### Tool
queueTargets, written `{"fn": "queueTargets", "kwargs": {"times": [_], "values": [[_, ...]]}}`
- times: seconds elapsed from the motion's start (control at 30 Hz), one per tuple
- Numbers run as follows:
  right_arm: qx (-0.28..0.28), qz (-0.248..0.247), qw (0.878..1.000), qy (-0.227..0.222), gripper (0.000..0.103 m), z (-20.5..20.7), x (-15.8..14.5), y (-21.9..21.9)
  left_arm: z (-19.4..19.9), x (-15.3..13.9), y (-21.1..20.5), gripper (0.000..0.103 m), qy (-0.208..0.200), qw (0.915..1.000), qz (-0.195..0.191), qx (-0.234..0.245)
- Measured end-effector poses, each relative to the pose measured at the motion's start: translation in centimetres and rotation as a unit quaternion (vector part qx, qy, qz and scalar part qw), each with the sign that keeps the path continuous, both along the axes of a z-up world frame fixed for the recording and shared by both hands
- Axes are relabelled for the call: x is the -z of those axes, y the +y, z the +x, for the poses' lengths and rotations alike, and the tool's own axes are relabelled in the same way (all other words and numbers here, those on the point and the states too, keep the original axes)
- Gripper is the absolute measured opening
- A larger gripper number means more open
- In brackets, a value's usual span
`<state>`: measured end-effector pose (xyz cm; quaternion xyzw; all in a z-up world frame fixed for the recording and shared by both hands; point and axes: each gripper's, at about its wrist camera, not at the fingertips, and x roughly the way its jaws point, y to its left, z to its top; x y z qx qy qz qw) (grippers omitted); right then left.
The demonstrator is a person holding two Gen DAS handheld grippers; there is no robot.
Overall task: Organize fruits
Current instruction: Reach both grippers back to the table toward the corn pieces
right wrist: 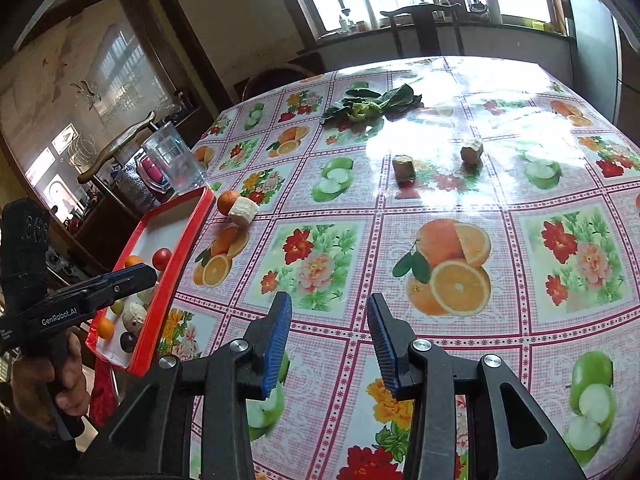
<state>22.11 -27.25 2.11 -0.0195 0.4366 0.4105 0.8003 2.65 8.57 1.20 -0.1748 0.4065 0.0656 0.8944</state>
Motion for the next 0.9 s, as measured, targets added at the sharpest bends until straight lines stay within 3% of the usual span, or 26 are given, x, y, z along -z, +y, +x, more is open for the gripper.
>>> {"fn": "queueTargets", "kwargs": {"times": [0.53,0.9], "values": [[0.014,-0.003,1.000,0.009,0.042,2.2,1.1,-1.2,2.6,1.4,-1.4,0.043,0.017,0.9998,-0.009,0.009],[0.040,-0.027,0.999,-0.004,0.042,7.7,1.8,-1.2,7.2,2.3,-3.4,0.043,0.026,0.9987,-0.018,0.039]]}}
